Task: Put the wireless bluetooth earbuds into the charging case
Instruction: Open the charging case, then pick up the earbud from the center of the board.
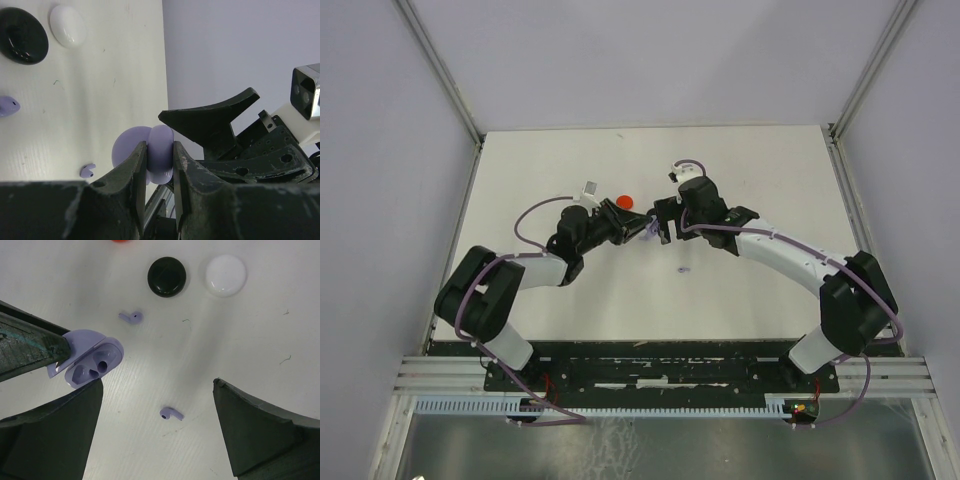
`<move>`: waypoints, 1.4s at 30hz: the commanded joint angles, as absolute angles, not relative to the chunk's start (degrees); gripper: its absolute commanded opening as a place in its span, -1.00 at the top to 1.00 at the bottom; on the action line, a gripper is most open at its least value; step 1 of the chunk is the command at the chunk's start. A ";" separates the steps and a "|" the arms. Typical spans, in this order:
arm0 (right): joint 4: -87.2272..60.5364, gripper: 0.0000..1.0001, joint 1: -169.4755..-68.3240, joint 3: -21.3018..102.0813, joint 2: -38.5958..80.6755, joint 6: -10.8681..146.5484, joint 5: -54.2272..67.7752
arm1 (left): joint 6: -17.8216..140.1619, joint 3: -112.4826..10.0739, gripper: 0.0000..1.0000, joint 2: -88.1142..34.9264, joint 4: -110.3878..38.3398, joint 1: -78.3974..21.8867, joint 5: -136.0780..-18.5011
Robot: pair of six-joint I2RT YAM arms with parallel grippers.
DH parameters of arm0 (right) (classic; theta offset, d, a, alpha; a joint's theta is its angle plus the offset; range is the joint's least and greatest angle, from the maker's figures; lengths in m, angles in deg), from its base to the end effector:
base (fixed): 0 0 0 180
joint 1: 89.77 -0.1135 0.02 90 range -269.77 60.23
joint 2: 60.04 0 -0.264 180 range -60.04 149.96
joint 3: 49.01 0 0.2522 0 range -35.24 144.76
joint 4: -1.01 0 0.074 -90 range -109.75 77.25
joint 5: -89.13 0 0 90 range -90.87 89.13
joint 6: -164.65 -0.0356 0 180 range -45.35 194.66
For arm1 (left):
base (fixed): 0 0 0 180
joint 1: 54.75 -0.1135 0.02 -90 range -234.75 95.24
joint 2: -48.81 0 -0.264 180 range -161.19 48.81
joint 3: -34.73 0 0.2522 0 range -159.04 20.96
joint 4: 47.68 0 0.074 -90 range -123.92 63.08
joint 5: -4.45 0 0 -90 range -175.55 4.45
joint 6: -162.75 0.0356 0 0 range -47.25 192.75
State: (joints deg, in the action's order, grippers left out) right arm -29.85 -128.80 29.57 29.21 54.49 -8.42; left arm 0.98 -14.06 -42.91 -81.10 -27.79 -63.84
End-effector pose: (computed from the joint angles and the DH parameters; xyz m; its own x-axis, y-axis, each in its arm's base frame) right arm 0.2719 0.2144 0.2583 -0.6723 -0.1052 -0.7328 -0.3368 0.9249 0.1762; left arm 0.2776 -0.1560 0.1879 -0.7550 -0.6060 -0.2505 0.0936 0.2785 -0.9559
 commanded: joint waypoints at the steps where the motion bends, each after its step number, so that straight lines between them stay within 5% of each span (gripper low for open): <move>1: -26.43 -0.99 -129.24 30.93 30.18 54.25 -8.16 | -1.65 -15.03 0.94 -43.84 -87.80 -27.56 -60.94; 12: -28.77 -0.98 -129.29 29.59 28.35 56.76 -8.95 | -11.59 -7.39 0.94 -43.65 -98.77 -36.02 -63.85; 23: -38.75 -0.64 -130.18 37.80 38.35 58.46 -10.94 | -12.86 -0.55 0.94 -37.73 -101.21 -39.54 -66.86; 42: -45.58 -0.05 -130.43 33.38 37.09 71.25 -1.17 | -14.53 -0.13 0.94 -43.34 -106.38 -39.72 -64.46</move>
